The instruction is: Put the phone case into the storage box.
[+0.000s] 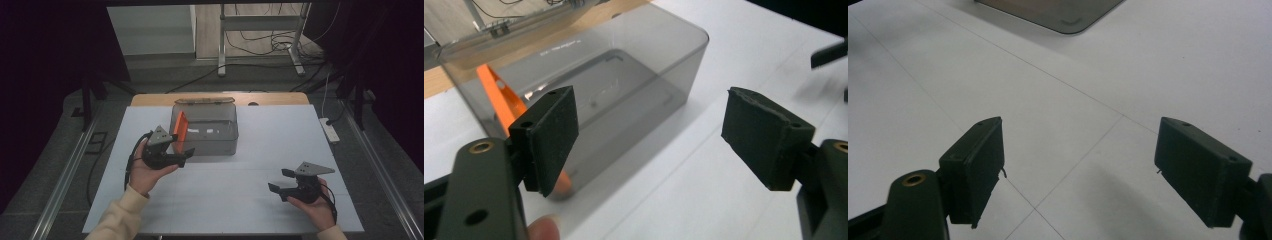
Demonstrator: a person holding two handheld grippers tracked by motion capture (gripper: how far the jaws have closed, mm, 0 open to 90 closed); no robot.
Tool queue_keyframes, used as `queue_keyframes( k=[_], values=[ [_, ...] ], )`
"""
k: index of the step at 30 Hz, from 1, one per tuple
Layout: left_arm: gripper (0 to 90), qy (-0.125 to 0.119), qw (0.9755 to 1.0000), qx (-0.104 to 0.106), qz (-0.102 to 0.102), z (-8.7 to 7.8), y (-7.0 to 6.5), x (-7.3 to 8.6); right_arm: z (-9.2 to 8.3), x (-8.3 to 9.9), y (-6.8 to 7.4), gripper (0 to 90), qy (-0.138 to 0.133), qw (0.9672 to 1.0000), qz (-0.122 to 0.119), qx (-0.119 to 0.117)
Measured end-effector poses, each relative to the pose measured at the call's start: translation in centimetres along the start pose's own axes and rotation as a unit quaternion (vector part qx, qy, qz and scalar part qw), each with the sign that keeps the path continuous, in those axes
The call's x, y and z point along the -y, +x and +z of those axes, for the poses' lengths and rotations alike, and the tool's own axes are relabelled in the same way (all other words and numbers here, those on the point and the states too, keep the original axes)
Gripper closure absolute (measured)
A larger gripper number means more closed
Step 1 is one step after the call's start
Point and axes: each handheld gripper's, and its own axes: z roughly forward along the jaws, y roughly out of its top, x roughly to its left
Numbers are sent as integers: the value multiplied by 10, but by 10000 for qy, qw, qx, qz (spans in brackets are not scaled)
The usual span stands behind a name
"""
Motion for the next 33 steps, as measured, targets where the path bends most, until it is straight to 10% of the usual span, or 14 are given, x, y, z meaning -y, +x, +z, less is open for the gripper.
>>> queue_keyframes(
  k=[21, 33],
  values=[
    [194, 233, 9995, -218, -9, -14, 8, 88, -9, 5, -3, 197, -59, 9998, 138, 159],
    [185, 217, 9992, -335, -42, -10, 9, 100, -5, 6, -9, 197, -14, 9999, 94, 74]
  ],
)
